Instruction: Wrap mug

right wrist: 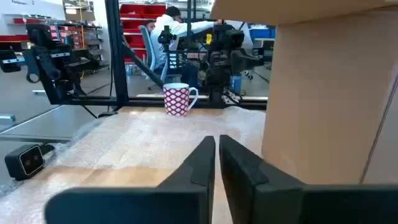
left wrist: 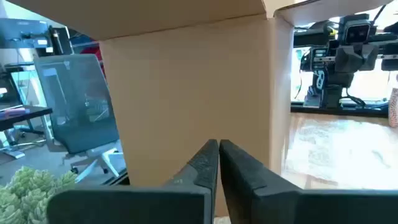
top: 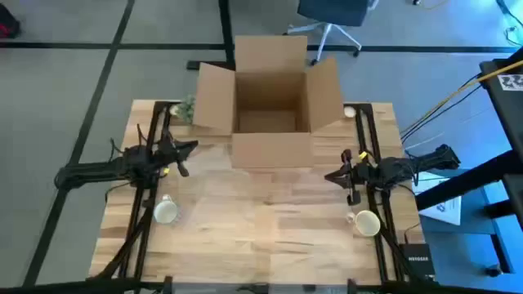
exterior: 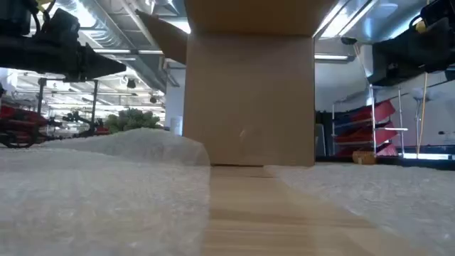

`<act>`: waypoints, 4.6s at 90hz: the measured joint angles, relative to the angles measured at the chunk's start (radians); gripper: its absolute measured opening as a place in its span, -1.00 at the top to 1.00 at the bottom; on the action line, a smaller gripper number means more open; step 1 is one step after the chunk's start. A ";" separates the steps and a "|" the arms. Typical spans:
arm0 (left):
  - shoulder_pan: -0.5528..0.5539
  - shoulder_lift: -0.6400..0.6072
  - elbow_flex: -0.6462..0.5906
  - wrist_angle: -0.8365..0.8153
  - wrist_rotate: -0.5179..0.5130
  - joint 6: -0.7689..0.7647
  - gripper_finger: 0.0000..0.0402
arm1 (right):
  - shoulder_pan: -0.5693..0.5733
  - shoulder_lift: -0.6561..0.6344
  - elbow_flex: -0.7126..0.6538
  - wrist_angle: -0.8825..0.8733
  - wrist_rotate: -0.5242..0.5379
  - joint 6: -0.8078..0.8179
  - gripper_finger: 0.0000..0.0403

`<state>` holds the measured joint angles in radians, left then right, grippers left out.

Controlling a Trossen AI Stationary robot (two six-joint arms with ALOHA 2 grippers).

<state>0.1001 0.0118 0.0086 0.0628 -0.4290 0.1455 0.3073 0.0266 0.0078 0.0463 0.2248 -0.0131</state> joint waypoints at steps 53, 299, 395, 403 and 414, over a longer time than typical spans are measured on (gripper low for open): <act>0.000 0.000 0.000 0.000 0.000 0.000 1.00 | 0.000 0.000 0.000 0.000 0.000 0.000 0.95; 0.000 0.000 0.000 0.000 0.000 0.000 1.00 | 0.000 0.705 0.917 -1.105 -0.178 0.635 0.95; 0.000 0.000 0.000 0.000 -0.002 -0.015 1.00 | 0.741 1.025 0.865 -1.344 -0.156 1.502 -0.16; 0.000 0.000 0.000 0.001 -0.002 -0.015 1.00 | 0.763 1.034 0.827 -1.337 -0.166 1.527 -0.16; 0.000 0.000 0.000 0.001 -0.002 -0.015 1.00 | 0.774 1.038 0.761 -1.285 -0.167 1.531 -0.16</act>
<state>0.1005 0.0120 0.0086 0.0635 -0.4305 0.1306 1.0811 1.0649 0.7687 -1.2386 0.0575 1.5175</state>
